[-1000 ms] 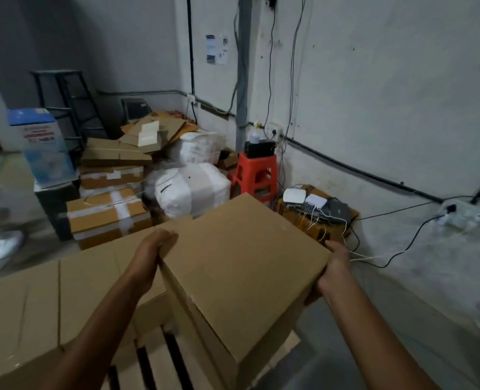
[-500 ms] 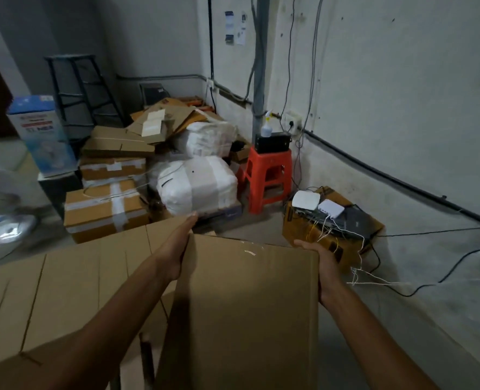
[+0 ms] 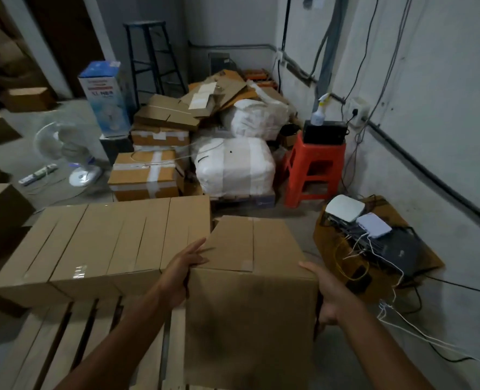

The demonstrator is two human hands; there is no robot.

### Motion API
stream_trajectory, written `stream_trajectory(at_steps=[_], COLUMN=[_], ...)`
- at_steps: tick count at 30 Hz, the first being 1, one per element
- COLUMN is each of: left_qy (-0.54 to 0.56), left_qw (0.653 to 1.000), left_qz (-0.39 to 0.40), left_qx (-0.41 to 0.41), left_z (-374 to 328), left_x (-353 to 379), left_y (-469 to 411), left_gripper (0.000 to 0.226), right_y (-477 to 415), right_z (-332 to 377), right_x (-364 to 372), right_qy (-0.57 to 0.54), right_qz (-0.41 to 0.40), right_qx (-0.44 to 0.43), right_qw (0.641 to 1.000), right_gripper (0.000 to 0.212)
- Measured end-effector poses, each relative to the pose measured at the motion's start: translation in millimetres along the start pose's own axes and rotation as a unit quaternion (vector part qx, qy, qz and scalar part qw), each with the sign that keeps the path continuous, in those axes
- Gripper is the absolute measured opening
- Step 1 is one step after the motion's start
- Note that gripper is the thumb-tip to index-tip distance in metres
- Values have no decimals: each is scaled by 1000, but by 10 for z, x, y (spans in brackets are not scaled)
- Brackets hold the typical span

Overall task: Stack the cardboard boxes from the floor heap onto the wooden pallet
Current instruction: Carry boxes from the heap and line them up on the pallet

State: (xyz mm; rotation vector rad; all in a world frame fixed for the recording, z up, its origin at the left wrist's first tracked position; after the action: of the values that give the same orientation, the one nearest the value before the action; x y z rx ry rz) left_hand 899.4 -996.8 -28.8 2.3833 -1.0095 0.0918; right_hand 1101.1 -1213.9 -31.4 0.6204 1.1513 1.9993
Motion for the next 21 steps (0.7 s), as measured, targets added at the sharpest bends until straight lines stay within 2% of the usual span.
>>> stream_trajectory(at_steps=[7, 9, 11, 14, 17, 21], left_qy=[25, 21, 9, -20, -87, -185], left_qw=[998, 997, 998, 998, 993, 978], left_qz=[-48, -49, -48, -48, -58, -84], left_qx=[36, 46, 50, 45, 45, 51], left_z=[188, 190, 170, 153, 249, 621], left_x=[44, 50, 29, -50, -157, -289], left_y=[-515, -747, -1052, -1583, -2128, -2916], left_gripper=[57, 55, 56, 60, 64, 58], right_y=[-467, -672, -989, -1495, -1983, -2822], right_z=[596, 737, 871, 1111, 1295, 1440], right_x=[-59, -35, -7, 80, 240, 380], right_qy=[86, 101, 123, 131, 122, 105], right_qz=[-3, 3, 29, 6, -30, -37], right_qx=[26, 45, 53, 21, -17, -58], right_qw=[996, 994, 991, 991, 992, 992], right_gripper=[32, 29, 36, 66, 60, 54])
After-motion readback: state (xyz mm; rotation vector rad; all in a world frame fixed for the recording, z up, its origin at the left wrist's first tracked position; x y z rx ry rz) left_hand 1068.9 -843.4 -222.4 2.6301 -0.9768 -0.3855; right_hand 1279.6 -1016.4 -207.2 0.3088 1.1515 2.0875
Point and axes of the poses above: each hand's wrist, its own y-axis away from the middle knuckle, its own x-axis out of the palm, z = x × y, the point moved 2 cm from there along -y, towards the middle knuckle, and after that the axes turned 1 degree about y, right-handed, at the moved point
